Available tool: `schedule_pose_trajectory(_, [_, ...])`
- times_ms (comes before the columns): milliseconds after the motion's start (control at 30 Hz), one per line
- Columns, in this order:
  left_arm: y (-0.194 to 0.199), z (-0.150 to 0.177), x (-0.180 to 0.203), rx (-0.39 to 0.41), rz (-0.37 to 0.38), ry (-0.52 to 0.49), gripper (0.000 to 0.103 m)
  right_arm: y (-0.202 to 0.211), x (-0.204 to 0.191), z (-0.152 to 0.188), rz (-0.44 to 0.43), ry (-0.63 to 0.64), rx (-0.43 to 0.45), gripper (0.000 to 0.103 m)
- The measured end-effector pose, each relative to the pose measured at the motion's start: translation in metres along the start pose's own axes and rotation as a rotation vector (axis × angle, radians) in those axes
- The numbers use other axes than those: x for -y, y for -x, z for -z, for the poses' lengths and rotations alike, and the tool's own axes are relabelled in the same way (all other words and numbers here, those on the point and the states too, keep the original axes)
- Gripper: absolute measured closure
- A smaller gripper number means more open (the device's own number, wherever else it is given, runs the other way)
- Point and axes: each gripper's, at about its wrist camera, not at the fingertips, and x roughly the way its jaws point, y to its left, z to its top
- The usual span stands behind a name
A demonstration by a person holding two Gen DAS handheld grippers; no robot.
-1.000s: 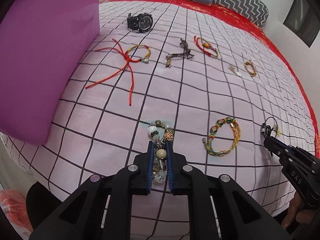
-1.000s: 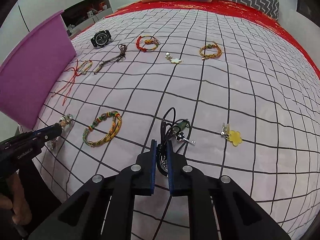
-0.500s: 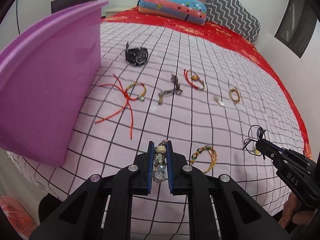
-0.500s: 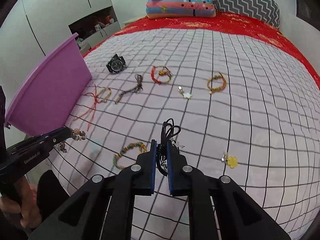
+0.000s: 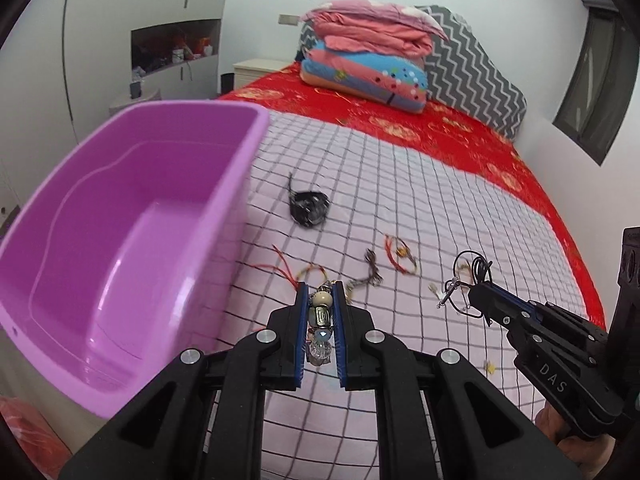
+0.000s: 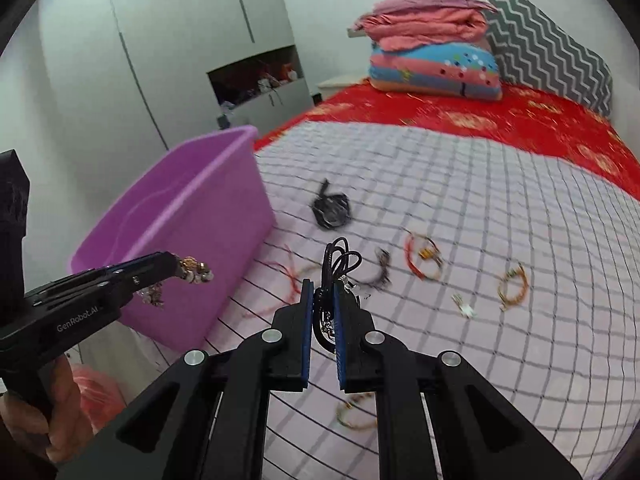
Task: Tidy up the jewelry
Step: 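Carry both items to the purple tub and open both tools inside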
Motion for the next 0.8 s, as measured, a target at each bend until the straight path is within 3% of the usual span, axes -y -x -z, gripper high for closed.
schedule_pose_trajectory(267, [0.022,-0.042,-0.062,0.082,-0.113,0.048,0.091,-0.027,-0.077,-0.061,-0.153,0.071,0.050,0.093])
schedule_pose_trajectory(433, [0.019,-0.055,-0.110,0.090,-0.199,0.105,0.091,-0.063,-0.134,-0.086,-0.238,0.132,0.014,0.093])
schedule_pose_trajectory(633, [0.002,-0.055,-0.153,0.036,-0.267,0.151,0.091,-0.099,-0.174,-0.095,-0.297,0.158,-0.063,0.093])
schedule_pose_trajectory(800, [-0.018,-0.047,-0.174,-0.025,-0.293,0.186,0.091,-0.124,-0.194,-0.092,-0.286,0.195,-0.126,0.093])
